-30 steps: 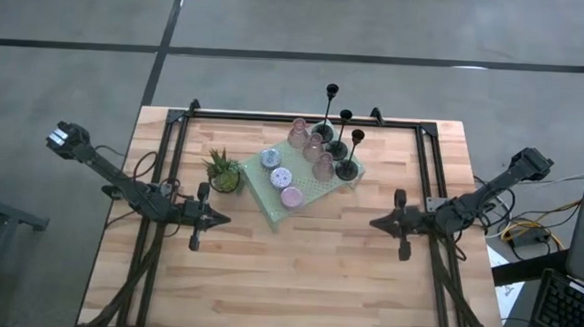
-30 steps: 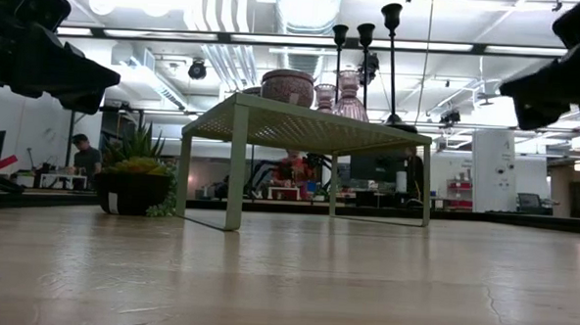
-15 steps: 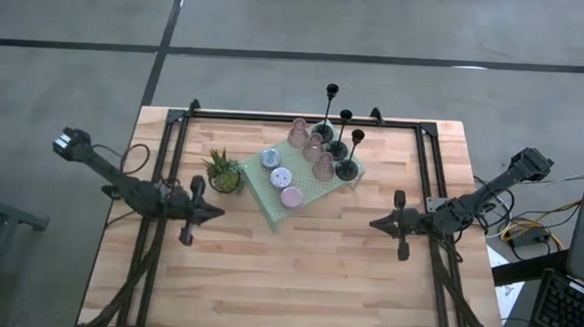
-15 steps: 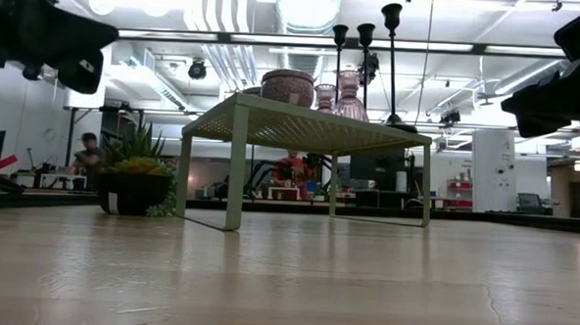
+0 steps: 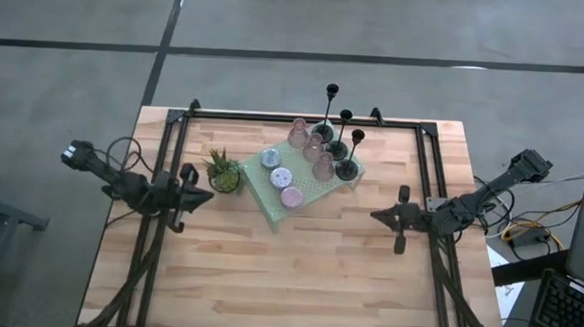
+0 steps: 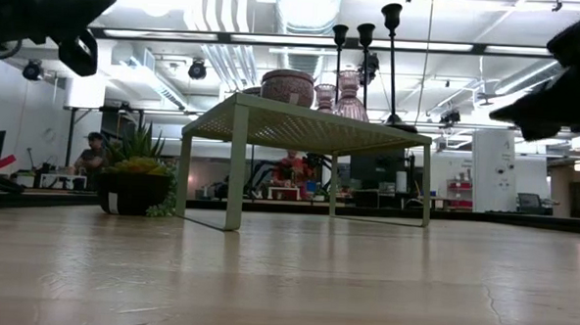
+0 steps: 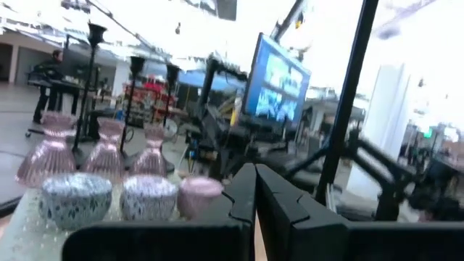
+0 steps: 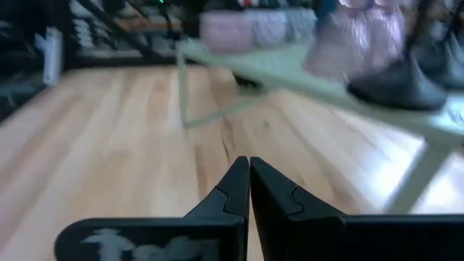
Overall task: Pick & Place candle stick holders
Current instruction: Return to Home Position
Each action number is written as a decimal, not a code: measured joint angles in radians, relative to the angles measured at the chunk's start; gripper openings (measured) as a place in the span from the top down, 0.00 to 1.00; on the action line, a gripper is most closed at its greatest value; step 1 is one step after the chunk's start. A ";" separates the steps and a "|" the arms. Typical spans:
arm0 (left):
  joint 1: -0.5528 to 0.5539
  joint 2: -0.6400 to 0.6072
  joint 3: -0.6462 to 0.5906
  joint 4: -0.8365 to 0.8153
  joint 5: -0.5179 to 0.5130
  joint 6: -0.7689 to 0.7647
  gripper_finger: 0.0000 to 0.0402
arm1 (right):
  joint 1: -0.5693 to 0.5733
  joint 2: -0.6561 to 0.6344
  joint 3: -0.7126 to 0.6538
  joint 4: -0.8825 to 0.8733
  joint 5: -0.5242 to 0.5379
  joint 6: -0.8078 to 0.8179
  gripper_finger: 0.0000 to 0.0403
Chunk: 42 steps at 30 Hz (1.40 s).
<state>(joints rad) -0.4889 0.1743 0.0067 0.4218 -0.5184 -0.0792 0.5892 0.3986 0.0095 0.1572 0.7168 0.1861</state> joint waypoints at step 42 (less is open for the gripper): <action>0.016 -0.134 0.002 -0.044 0.000 0.000 0.97 | -0.005 -0.003 0.000 -0.072 0.017 -0.035 0.98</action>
<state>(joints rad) -0.4725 0.0406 0.0082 0.3779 -0.5180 -0.0788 0.5842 0.3958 0.0090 0.0853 0.7334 0.1509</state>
